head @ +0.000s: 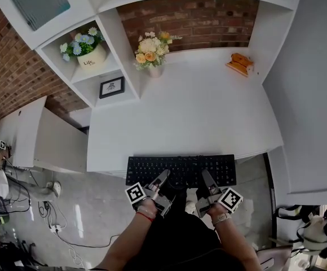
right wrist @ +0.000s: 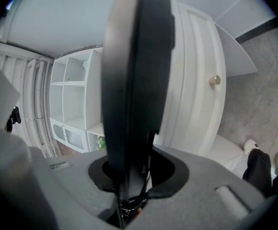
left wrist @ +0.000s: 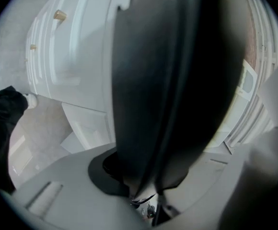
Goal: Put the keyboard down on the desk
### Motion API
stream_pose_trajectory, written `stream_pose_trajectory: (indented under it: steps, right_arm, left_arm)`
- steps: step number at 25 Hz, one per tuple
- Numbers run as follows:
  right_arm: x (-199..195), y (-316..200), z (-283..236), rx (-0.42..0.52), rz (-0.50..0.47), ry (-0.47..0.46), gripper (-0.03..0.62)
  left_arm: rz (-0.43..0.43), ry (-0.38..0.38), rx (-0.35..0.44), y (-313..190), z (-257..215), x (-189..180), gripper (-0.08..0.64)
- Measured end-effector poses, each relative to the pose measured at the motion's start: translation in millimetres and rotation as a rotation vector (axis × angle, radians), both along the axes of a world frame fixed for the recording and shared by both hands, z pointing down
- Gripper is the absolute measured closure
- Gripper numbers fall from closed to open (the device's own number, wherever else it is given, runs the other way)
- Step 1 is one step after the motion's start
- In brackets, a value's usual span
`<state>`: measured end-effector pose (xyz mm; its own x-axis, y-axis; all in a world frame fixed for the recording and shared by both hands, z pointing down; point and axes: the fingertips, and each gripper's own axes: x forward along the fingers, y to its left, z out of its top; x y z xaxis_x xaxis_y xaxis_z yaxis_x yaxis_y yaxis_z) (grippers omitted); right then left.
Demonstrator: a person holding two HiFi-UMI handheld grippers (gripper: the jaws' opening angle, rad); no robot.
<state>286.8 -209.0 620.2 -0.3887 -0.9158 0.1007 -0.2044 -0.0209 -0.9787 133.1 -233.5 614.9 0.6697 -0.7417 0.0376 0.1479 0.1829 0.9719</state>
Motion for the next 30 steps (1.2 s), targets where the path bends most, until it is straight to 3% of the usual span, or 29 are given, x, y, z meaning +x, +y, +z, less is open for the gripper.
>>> stream_pose_trajectory:
  steps: [22, 30]
  right_arm:
    - [12, -137, -1, -0.103, 0.016, -0.004, 0.514]
    - [12, -178, 4, -0.131, 0.022, -0.053, 0.515]
  left_arm:
    - [0.013, 0.033, -0.098, -139, 5, 15, 0.485]
    - [0.011, 0.034, -0.138, -178, 9, 15, 0.479]
